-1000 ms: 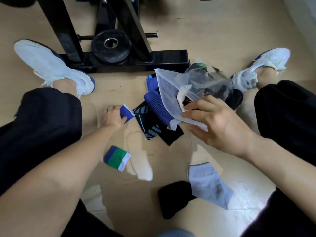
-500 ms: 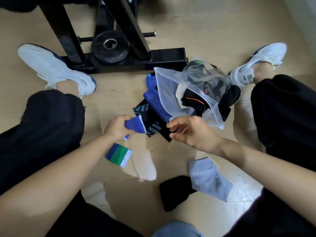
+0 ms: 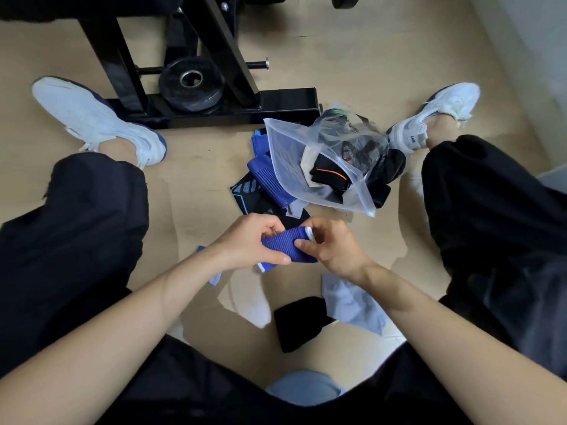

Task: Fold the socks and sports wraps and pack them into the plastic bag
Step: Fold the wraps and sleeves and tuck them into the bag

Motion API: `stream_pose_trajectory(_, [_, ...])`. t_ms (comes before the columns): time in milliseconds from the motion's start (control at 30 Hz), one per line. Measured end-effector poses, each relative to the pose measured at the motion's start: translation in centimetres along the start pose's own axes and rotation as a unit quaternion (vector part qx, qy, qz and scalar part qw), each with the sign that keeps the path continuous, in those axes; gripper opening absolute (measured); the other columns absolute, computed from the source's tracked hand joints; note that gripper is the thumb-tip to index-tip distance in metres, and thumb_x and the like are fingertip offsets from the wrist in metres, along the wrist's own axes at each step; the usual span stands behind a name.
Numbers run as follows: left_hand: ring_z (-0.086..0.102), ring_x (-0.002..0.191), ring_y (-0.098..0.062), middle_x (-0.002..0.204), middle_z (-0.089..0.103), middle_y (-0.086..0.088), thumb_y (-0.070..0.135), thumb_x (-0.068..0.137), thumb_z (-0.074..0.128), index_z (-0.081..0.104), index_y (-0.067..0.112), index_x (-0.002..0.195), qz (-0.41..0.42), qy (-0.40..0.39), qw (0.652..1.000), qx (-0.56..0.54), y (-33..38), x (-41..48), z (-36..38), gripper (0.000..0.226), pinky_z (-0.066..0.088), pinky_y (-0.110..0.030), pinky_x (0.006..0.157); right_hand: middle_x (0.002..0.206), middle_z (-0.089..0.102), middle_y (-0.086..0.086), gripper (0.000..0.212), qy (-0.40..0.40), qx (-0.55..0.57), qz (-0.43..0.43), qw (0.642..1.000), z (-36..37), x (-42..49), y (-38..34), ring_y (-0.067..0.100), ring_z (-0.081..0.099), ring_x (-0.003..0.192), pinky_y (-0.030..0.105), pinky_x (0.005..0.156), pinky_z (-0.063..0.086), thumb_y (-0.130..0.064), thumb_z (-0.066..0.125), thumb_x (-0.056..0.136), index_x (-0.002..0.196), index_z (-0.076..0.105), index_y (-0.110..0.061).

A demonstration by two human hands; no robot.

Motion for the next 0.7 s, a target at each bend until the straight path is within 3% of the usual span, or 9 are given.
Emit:
stream_pose_trajectory(67, [0.074,0.078,-0.019,0.083,0.077,0.0,0.019,0.075,0.089,0.071,0.019,0.086,-0.028,0.016,0.999,-0.034,-0.9,-0.3,0.0,0.022,0.06,-0.038,0.078,0.07,0.063,0.0,0.01,0.009,0.016,0.014,1.0,-0.1,0.1,0.6,0.009,0.053,0.062,0.03,0.064,0.046,-0.011,0.076,0.083,0.082,0.067,-0.013])
stream_pose_trajectory(133, [0.068,0.067,-0.013,0.076,0.075,0.003,0.021,0.079,0.085,0.071,0.018,0.082,-0.063,0.043,0.997,-0.033,-2.0,-0.4,-0.1,0.015,0.055,-0.031,0.071,0.07,0.063,-0.003,0.012,0.019,0.024,0.023,0.999,-0.4,0.2,1.3,0.009,0.053,0.061,0.029,0.064,0.045,-0.01,0.077,0.082,0.08,0.065,-0.014])
stream_pose_trajectory(267, [0.063,0.067,-0.011,0.076,0.069,-0.005,0.02,0.085,0.08,0.07,0.01,0.086,-0.138,0.097,0.974,-0.152,-4.2,-0.8,0.6,0.014,0.061,-0.033,0.074,0.073,0.068,0.001,0.019,0.058,0.031,0.058,0.996,-1.2,0.7,2.6,0.015,0.06,0.065,0.037,0.067,0.054,-0.012,0.079,0.08,0.077,0.065,-0.023])
stream_pose_trajectory(333, [0.064,0.069,-0.016,0.08,0.071,-0.009,0.019,0.085,0.08,0.069,0.011,0.085,-0.161,0.149,0.953,-0.209,-4.7,-0.8,0.8,0.014,0.06,-0.028,0.067,0.075,0.07,0.0,0.02,0.097,0.004,0.067,0.993,-1.4,1.0,3.0,0.017,0.064,0.069,0.041,0.073,0.057,-0.016,0.081,0.078,0.075,0.064,-0.028])
stream_pose_trajectory(500, [0.06,0.056,-0.014,0.067,0.067,0.0,0.02,0.083,0.081,0.069,0.014,0.08,-0.131,0.275,0.932,-0.198,-4.1,-0.4,0.5,0.014,0.06,-0.028,0.06,0.074,0.072,-0.002,0.011,0.125,-0.01,0.075,0.989,-0.5,0.7,3.3,0.016,0.067,0.069,0.043,0.077,0.057,-0.021,0.079,0.08,0.081,0.069,-0.024])
stream_pose_trajectory(700, [0.069,0.071,-0.019,0.084,0.072,-0.009,0.014,0.085,0.078,0.074,0.013,0.093,-0.063,0.224,0.947,-0.22,-2.6,0.3,2.1,0.009,0.062,-0.032,0.064,0.079,0.075,-0.002,0.008,0.088,0.055,0.035,0.994,1.0,0.1,1.9,0.022,0.071,0.069,0.048,0.073,0.059,-0.022,0.075,0.08,0.087,0.075,-0.025])
Point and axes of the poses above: each hand's wrist, its own x-axis towards the middle knuckle, its own z-axis out of the palm, y = z × x, the point moved 6 cm from there along x, towards the middle knuckle
